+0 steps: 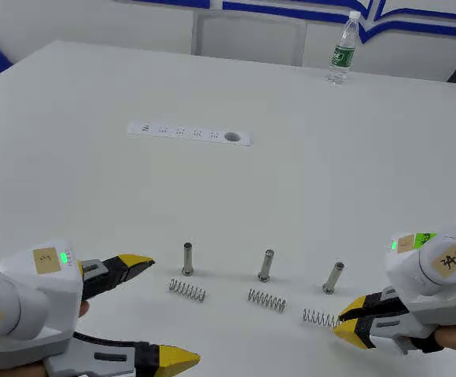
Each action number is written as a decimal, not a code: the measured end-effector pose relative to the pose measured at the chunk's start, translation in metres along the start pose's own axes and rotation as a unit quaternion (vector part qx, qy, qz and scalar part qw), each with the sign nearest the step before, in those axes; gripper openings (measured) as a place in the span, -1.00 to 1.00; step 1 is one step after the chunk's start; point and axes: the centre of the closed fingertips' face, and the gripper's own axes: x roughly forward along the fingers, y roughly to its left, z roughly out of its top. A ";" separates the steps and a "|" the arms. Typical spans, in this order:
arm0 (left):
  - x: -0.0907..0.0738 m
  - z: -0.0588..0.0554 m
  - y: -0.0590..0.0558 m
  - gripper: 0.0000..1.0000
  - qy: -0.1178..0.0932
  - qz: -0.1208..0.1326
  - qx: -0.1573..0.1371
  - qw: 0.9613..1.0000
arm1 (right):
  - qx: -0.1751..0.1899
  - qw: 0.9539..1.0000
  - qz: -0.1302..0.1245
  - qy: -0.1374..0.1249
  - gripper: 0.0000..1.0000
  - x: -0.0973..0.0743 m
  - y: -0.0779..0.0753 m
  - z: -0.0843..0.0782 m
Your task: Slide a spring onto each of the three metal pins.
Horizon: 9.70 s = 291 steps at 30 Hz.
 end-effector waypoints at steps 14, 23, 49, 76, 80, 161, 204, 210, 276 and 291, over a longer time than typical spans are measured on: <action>0.019 0.007 -0.024 0.24 0.003 -0.056 0.031 0.998 | -0.053 0.996 0.061 -0.045 -0.77 -0.005 0.046 0.055; 0.033 0.018 -0.037 -0.03 0.000 -0.089 0.064 0.994 | -0.082 0.992 0.080 -0.055 -0.77 -0.002 0.062 0.076; 0.045 0.020 -0.055 -0.76 0.001 -0.121 0.168 0.978 | -0.119 0.986 0.107 -0.054 -0.77 -0.005 0.084 0.087; 0.042 0.038 -0.058 -0.80 -0.041 -0.131 0.126 0.982 | -0.107 0.982 0.123 -0.098 -0.74 -0.008 0.095 0.112; 0.042 0.040 -0.058 -0.80 -0.047 -0.131 0.116 0.983 | -0.098 0.982 0.124 -0.105 -0.73 -0.010 0.094 0.113; 0.000 -0.011 0.012 0.26 0.006 0.010 0.002 1.000 | -0.094 0.991 0.000 0.098 -0.76 -0.041 -0.057 0.054; 0.001 -0.013 0.011 0.25 0.006 0.010 0.000 1.000 | -0.086 0.980 0.023 0.180 -0.75 0.019 -0.066 0.020; 0.000 -0.013 0.011 0.25 0.007 0.010 0.000 1.000 | -0.083 0.980 0.021 0.181 -0.75 0.025 -0.067 0.013; 0.000 -0.015 0.008 0.22 0.014 0.009 0.004 1.000 | -0.096 0.990 0.053 0.090 -0.73 0.065 0.003 0.041; 0.001 -0.014 0.007 0.21 0.013 0.008 0.004 1.000 | -0.104 0.989 0.050 0.088 -0.76 0.052 0.008 0.050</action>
